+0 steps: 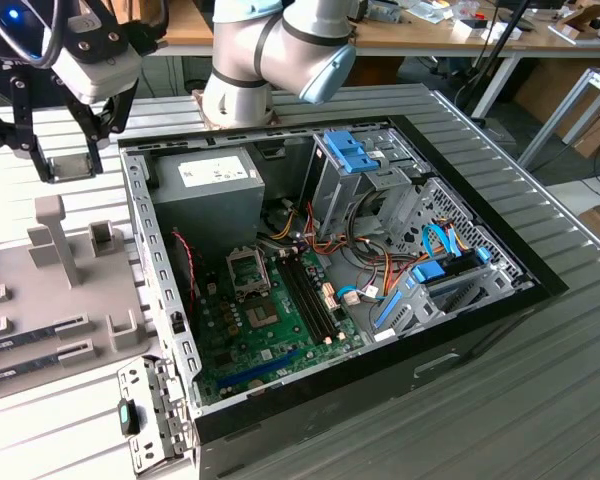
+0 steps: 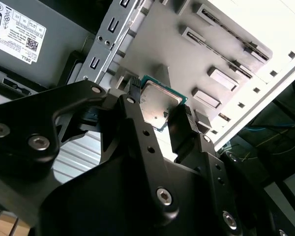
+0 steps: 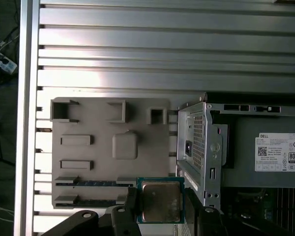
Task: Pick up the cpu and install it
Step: 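Pick up the cpu and move it towards the insertion slot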
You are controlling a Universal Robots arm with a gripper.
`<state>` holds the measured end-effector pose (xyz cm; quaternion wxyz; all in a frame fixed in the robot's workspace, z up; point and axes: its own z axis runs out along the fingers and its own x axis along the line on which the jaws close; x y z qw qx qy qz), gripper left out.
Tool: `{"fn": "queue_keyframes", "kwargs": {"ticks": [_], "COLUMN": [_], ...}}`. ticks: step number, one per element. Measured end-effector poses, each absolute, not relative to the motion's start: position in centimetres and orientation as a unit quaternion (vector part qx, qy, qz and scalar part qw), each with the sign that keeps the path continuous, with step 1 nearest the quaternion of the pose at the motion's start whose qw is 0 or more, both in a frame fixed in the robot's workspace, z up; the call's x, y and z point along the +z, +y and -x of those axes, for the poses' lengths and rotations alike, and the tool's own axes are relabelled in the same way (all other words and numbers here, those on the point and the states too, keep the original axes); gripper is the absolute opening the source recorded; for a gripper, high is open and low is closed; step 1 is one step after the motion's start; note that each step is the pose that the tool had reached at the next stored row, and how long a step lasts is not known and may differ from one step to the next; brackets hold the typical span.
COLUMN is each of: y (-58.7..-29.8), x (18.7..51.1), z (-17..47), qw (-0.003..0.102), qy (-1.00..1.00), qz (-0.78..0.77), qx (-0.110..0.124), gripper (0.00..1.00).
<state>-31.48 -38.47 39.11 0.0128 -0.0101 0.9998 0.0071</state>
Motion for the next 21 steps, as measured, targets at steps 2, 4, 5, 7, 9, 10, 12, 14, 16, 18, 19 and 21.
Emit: {"fn": "queue_keyframes", "kwargs": {"ticks": [2,4,5,7,9,10,12,14,16,18,19,21], "y": [-38.5,-38.5,-38.5,-38.5,-38.5,-38.5,-38.5,-38.5,-38.5,-38.5,-38.5,-38.5], "x": [39.1,39.1,39.1,39.1,39.1,39.1,39.1,39.1,39.1,39.1,39.1,39.1], "z": [31.2,30.1,29.2,28.9,28.6,28.4,28.2,27.8,27.5,27.3,27.2,26.9], "qw": [0.013,0.013,0.013,0.013,0.013,0.013,0.013,0.013,0.013,0.013,0.013,0.013], "qy": [1.000,1.000,1.000,1.000,1.000,1.000,1.000,1.000,1.000,1.000,1.000,1.000], "qz": [0.010,0.010,0.010,0.010,0.010,0.010,0.010,0.010,0.010,0.010,0.010,0.010], "qx": [0.007,0.007,0.007,0.007,0.007,0.007,0.007,0.007,0.007,0.007,0.007,0.007], "gripper": [0.47,0.47,0.47,0.47,0.47,0.47,0.47,0.47,0.47,0.47,0.47,0.47]}}
